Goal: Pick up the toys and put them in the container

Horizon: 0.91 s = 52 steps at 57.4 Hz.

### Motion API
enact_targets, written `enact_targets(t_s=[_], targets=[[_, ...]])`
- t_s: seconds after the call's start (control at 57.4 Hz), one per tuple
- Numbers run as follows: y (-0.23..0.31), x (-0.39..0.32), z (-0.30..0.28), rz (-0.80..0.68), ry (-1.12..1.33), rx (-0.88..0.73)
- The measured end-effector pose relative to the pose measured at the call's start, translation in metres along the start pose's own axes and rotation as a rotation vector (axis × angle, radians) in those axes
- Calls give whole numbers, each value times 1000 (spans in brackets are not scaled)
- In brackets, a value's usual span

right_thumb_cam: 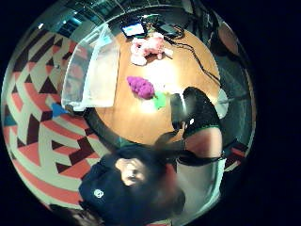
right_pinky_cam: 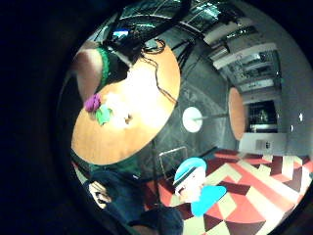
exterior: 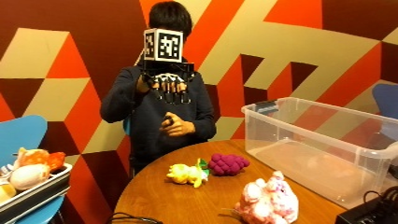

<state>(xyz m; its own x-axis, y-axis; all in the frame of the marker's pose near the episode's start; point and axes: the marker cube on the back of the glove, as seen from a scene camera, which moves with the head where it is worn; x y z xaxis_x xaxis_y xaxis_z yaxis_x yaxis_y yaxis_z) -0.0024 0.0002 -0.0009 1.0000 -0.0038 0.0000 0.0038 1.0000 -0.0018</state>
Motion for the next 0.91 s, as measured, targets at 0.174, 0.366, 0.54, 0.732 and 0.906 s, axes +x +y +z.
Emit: enact_targets(t_s=[0.174,0.366,0.54,0.732,0.906], targets=[[-6,-21,-9,-26,-8,6],[-14,-51,-31,-101,-22,28],[-25,-63,-34,-150,-57,17],[-50,-66,-15,-153,-36,-36],[-76,-61,1,-139,-40,-68]])
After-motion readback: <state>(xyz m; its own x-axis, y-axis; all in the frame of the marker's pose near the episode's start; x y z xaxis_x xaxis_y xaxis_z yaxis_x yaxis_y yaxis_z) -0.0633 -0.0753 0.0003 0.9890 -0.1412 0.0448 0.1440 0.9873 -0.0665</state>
